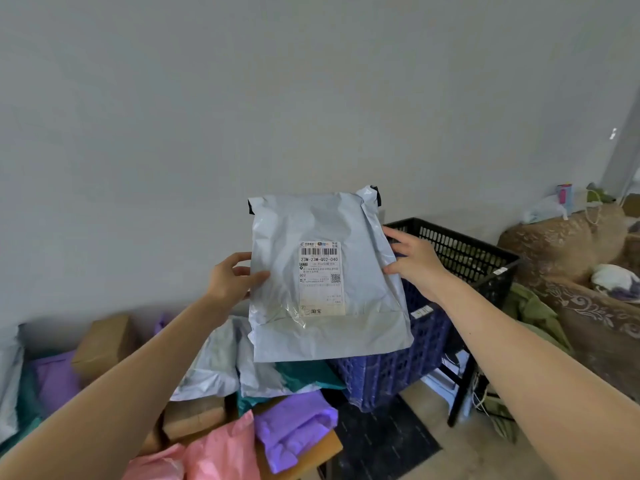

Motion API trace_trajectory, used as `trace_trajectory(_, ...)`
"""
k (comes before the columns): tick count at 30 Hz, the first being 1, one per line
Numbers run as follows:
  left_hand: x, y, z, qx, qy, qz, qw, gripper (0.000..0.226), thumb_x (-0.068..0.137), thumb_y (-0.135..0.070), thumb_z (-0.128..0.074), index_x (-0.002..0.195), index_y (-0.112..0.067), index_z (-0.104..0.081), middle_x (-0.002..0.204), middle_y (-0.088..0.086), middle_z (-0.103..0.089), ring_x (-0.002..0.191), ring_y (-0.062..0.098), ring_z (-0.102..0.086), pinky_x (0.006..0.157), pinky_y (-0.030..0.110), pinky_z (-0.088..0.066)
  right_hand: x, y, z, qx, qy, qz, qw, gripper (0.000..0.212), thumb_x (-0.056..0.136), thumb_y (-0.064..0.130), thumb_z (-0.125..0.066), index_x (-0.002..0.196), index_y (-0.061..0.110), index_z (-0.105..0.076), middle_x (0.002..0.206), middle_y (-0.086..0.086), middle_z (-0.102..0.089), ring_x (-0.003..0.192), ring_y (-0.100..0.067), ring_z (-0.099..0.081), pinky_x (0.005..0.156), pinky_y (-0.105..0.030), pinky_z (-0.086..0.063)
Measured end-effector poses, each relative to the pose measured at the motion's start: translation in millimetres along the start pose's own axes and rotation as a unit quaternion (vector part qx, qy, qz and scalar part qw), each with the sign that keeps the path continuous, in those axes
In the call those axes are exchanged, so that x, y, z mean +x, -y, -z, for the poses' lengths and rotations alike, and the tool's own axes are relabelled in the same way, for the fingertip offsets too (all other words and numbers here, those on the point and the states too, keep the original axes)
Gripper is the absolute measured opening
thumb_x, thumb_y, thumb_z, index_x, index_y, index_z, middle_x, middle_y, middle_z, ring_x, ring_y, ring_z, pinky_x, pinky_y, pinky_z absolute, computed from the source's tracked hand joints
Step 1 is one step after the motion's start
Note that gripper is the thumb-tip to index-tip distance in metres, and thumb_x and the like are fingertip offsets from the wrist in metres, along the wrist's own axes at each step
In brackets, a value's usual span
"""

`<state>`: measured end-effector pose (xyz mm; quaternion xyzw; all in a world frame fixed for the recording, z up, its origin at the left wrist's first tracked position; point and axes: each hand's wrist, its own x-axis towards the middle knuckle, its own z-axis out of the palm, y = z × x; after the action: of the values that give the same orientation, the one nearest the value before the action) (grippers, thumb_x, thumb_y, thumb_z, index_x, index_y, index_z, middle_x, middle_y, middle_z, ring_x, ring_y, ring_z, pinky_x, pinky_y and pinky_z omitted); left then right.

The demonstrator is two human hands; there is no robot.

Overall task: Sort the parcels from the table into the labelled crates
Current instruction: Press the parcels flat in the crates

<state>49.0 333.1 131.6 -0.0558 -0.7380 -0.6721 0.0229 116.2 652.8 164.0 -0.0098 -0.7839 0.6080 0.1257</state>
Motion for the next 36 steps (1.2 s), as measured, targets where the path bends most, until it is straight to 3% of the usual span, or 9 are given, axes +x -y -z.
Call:
trace_trajectory(7,-13.5,-5.2,-84.7,0.008,0.018,0.002,1.0,0.032,0.077,-0.005,-0.078,0.1,-0.023,-0.064,0.083,0.006,-0.07,0.074,0.02,-0.07,0.063,0.031,-0.057,-16.8,-26.9,77.2,-0.024,-0.03,-0.012,0.999,0.084,0.068,-0.024,-0.061,0.135,0.028,-0.055,0.099,0.015,-0.065,0.084,0.014,-0.06,0.058,-0.006,-0.047)
trace_trajectory(10,-9.5,-2.3,-113.0,0.018,0.008,0.002,1.0,0.032,0.077,-0.006,-0.079,0.1,-0.022,-0.063,0.084,0.007,-0.07,0.075,0.02,-0.069,0.063,0.03,-0.057,-10.0,-37.3,100.0,-0.039,-0.044,-0.014,0.998,0.083,0.069,-0.024,-0.06,0.135,0.025,-0.055,0.101,0.016,-0.061,0.093,0.007,-0.057,0.059,-0.007,-0.046)
trace_trajectory(13,1.3,3.7,-139.5,0.019,0.007,0.006,1.0,0.031,0.077,-0.004,-0.077,0.099,-0.02,-0.063,0.085,0.009,-0.068,0.072,0.018,-0.068,0.053,0.022,-0.055,6.9,-48.3,118.9,-0.057,-0.054,-0.014,0.997,0.081,0.068,-0.022,-0.061,0.135,0.024,-0.055,0.106,0.012,-0.058,0.109,-0.007,-0.052,0.074,-0.017,-0.043)
trace_trajectory(16,22.7,7.5,-161.0,0.018,0.01,0.013,1.0,0.032,0.078,-0.003,-0.076,0.103,-0.017,-0.062,0.086,0.008,-0.068,0.073,0.017,-0.068,0.054,0.023,-0.055,31.4,-57.8,130.3,-0.084,-0.062,-0.01,0.994,0.081,0.067,-0.021,-0.061,0.134,0.023,-0.055,0.105,0.014,-0.057,0.111,-0.008,-0.05,0.084,-0.026,-0.042)
trace_trajectory(20,66.2,16.9,-184.1,0.021,0.011,0.013,1.0,0.029,0.079,-0.003,-0.076,0.098,-0.02,-0.062,0.084,0.004,-0.067,0.072,0.014,-0.067,0.052,0.02,-0.054,75.5,-74.8,139.5,-0.103,-0.076,-0.004,0.992,0.078,0.068,-0.022,-0.061,0.134,0.018,-0.055,0.121,0.003,-0.059,0.113,-0.011,-0.051,0.088,-0.029,-0.042)
trace_trajectory(22,90.4,27.7,-195.4,0.026,0.011,0.022,0.999,0.031,0.079,-0.004,-0.076,0.103,-0.017,-0.062,0.087,0.004,-0.067,0.075,0.016,-0.068,0.057,0.023,-0.056,103.9,-86.9,142.2,-0.116,-0.073,-0.009,0.99,0.078,0.069,-0.022,-0.06,0.135,0.019,-0.056,0.126,0.0,-0.058,0.117,-0.014,-0.051,0.09,-0.03,-0.042)
trace_trajectory(25,124.7,45.7,-210.3,0.039,0.004,0.046,0.998,0.039,0.079,-0.004,-0.076,0.114,-0.011,-0.06,0.092,0.008,-0.067,0.086,0.026,-0.068,0.077,0.04,-0.059,147.3,-103.9,142.2,-0.14,-0.054,-0.024,0.988,0.074,0.072,-0.02,-0.059,0.134,0.022,-0.056,0.129,-0.001,-0.058,0.123,-0.015,-0.049,0.097,-0.033,-0.043)
trace_trajectory(29,170.9,62.3,-222.2,0.056,-0.018,0.079,0.995,0.036,0.078,-0.002,-0.075,0.108,-0.012,-0.06,0.09,0.008,-0.065,0.09,0.03,-0.067,0.085,0.046,-0.056,203.3,-124.2,136.2,-0.166,-0.021,-0.044,0.985,0.075,0.073,-0.018,-0.06,0.136,0.023,-0.054,0.128,-0.004,-0.059,0.124,-0.019,-0.049,0.098,-0.035,-0.043)
trace_trajectory(36,221.8,102.5,-245.1,0.146,-0.023,0.177,0.973,0.016,0.081,0.004,-0.062,0.09,-0.008,-0.056,0.087,0.011,-0.059,0.08,0.025,-0.057,0.074,0.038,-0.052,255.4,-173.2,108.7,-0.209,0.035,-0.06,0.976,0.057,0.081,-0.001,-0.069,0.134,0.013,-0.055,0.125,-0.009,-0.062,0.117,-0.023,-0.055,0.091,-0.028,-0.042)
